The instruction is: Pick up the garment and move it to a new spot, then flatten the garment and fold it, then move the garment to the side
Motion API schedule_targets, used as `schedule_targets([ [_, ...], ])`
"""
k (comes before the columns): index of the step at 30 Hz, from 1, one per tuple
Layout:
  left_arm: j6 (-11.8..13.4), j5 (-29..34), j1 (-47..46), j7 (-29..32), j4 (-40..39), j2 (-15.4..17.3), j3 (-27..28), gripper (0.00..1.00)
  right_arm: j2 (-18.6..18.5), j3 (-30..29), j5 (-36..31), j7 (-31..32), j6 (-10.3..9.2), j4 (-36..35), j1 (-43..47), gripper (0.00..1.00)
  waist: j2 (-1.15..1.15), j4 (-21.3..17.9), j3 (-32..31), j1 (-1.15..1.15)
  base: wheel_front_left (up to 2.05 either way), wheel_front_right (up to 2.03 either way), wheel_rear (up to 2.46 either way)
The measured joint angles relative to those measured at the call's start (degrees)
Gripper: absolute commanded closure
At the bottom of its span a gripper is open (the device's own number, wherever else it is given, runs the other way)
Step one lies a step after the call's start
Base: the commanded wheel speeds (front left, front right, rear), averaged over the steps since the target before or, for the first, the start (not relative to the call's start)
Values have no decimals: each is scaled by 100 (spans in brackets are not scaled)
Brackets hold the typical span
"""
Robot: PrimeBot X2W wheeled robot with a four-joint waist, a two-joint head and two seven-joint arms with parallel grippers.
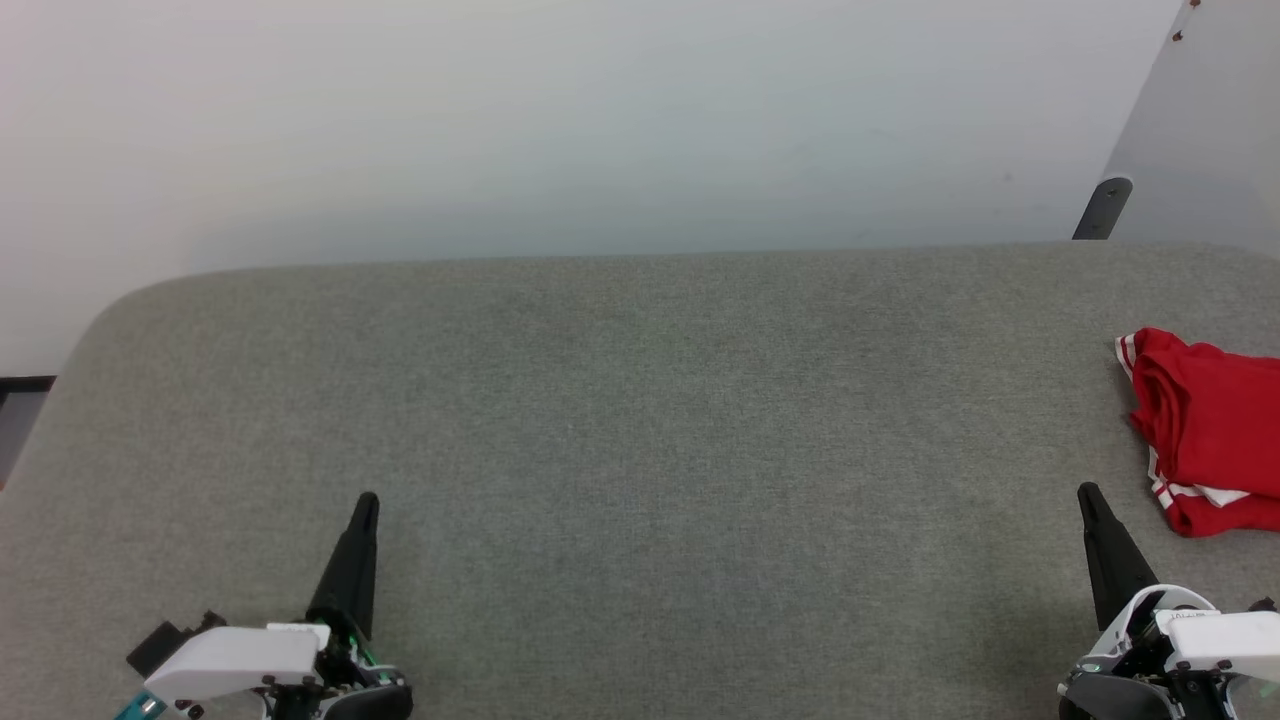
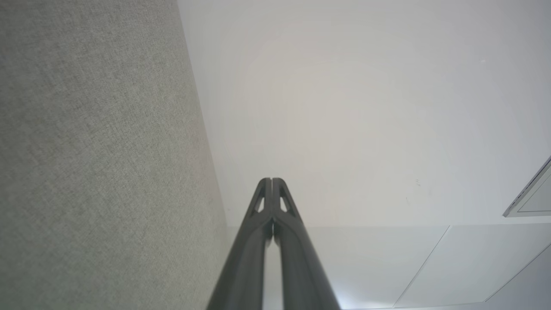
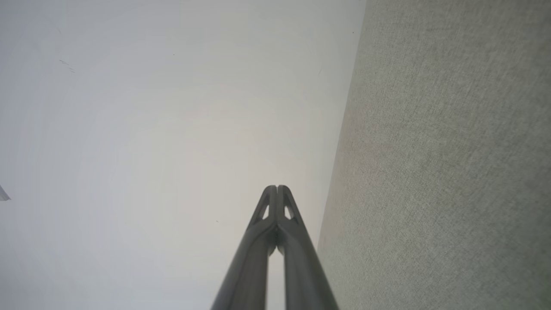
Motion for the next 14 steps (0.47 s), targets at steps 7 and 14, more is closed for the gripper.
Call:
schedule_targets([
  [7, 0, 0, 0, 0, 0, 0, 0, 100, 0, 0, 0, 0, 0, 0, 0, 100, 0, 0, 0, 0, 0, 0, 0],
  [14, 0, 0, 0, 0, 0, 0, 0, 100, 0, 0, 0, 0, 0, 0, 0, 100, 0, 0, 0, 0, 0, 0, 0],
])
